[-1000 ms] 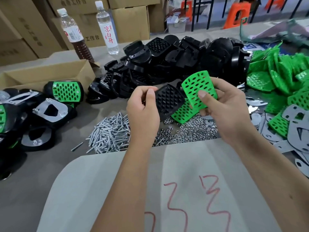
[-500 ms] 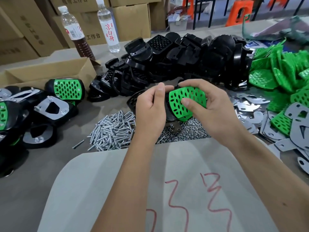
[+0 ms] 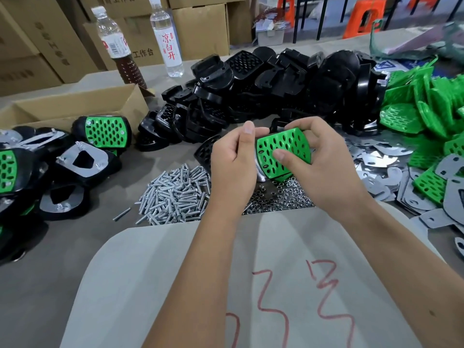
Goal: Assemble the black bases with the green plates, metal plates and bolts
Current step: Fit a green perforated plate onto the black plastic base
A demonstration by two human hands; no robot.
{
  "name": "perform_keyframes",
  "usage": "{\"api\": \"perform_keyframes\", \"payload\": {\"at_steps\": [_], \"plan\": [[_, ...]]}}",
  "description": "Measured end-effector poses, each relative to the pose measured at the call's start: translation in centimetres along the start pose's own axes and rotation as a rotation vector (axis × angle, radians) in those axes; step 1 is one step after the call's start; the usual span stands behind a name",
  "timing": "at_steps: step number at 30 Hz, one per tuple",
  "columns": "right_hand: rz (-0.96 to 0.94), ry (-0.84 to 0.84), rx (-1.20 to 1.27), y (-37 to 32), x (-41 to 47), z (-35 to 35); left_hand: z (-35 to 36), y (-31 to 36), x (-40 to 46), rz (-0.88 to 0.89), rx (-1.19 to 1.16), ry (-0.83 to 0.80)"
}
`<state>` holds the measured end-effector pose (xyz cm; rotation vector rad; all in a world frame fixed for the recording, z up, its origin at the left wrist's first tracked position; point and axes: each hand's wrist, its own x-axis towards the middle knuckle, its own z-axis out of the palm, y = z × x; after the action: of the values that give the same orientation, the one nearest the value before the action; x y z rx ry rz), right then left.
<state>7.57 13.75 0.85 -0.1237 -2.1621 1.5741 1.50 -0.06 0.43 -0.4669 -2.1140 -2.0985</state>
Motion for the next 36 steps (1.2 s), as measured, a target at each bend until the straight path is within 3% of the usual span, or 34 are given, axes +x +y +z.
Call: {"api": "perform_keyframes", "payload": {"at_steps": [9,17,22,25,29,32,36], "plan": [[-0.004,0.147,-0.124,0.1,0.0,0.8,0.6,0.2,-0.7,-0.099,0.018,-0.043],[-0.015,0.210,-0.106,-0.1,0.1,0.4,0.5,1.0,-0.6,-0.315,-0.175,-0.055],[-0.045,0.270,-0.118,0.4,0.1,0.1,0.4,0.9,-0.5,-0.222,-0.173,-0.125],[0.002,0.298,-0.154,1.2,0.3,0.0,0.3,0.3,-0.6,-0.119,-0.035,-0.197],[0.085,0.222,-0.099,1.4,0.5,-0.5,0.2,-0.1,-0.7,-0.051,0.071,-0.225],[0.089,0.132,0.008,1.6,0.8,-1.1,0.2,-0.3,-0.6,-0.125,0.009,-0.171],[0.095,0.109,-0.033,2.0,1.2,-1.6,0.2,-0.4,-0.5,-0.225,-0.066,-0.146]]}}
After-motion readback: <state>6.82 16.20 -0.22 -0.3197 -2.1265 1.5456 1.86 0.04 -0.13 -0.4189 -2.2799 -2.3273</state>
